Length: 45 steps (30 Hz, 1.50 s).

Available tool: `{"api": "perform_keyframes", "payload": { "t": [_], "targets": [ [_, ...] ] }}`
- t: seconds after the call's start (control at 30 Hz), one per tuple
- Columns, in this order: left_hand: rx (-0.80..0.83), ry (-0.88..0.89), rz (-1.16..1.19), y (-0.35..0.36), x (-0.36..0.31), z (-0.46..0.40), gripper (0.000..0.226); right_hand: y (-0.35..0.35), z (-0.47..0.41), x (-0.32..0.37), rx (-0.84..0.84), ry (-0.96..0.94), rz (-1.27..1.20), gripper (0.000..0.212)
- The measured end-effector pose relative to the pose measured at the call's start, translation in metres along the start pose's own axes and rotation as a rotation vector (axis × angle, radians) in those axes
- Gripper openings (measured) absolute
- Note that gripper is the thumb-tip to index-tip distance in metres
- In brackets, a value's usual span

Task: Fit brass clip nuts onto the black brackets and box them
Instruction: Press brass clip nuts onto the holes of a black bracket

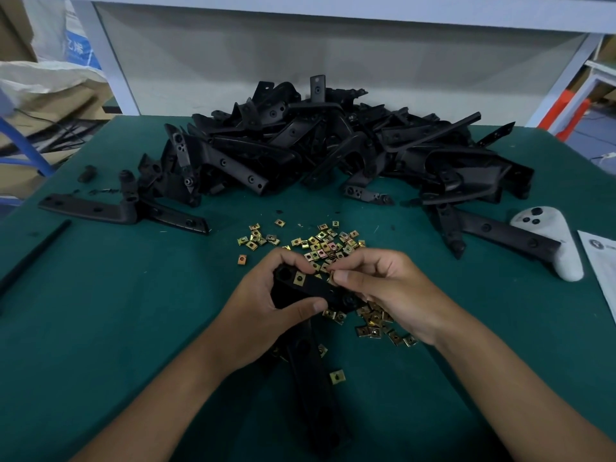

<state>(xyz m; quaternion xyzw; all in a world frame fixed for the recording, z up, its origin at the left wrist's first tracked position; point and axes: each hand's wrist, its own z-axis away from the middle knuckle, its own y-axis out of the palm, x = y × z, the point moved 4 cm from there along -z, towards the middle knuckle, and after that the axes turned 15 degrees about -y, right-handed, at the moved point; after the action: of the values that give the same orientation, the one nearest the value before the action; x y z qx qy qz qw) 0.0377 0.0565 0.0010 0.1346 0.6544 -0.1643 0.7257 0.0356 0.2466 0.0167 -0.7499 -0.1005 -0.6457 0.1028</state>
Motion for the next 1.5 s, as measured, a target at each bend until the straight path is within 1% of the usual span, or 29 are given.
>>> {"api": "perform_keyframes", "payload": {
  "t": [0.3,0.47,0.63,0.77,0.93,1.07,1.23,1.33,1.5],
  "targets": [
    [-0.006,0.012,-0.007,0.0,0.0,0.0,0.032,-0.001,0.0,0.0,0.02,-0.008,0.079,0.016],
    [0.0,0.007,-0.022,0.0,0.001,0.001,0.033,-0.002,0.001,0.001,0.084,0.001,0.126,0.019],
    [-0.015,0.02,-0.024,0.001,-0.002,0.0,0.032,-0.004,0.0,-0.005,-0.006,0.006,0.051,0.019],
    [-0.015,0.02,-0.022,0.0,-0.001,0.0,0.031,-0.002,0.0,-0.006,0.014,-0.006,0.089,0.02],
    [-0.009,0.014,-0.018,-0.001,0.0,0.001,0.031,-0.003,0.001,-0.007,-0.013,-0.012,0.041,0.021],
    [-0.004,0.021,-0.001,0.001,-0.002,0.001,0.03,-0.002,0.001,-0.004,0.03,-0.007,0.081,0.018],
    [0.008,0.019,0.036,0.001,-0.003,0.002,0.031,-0.004,0.002,0.006,0.05,-0.119,0.212,0.018],
    [0.019,0.019,0.036,0.002,-0.002,0.001,0.031,0.0,0.003,0.01,0.055,-0.167,0.173,0.018],
    [0.008,0.011,0.093,-0.001,-0.001,0.0,0.026,0.0,0.004,0.011,0.055,-0.177,0.118,0.022]
  ]
}}
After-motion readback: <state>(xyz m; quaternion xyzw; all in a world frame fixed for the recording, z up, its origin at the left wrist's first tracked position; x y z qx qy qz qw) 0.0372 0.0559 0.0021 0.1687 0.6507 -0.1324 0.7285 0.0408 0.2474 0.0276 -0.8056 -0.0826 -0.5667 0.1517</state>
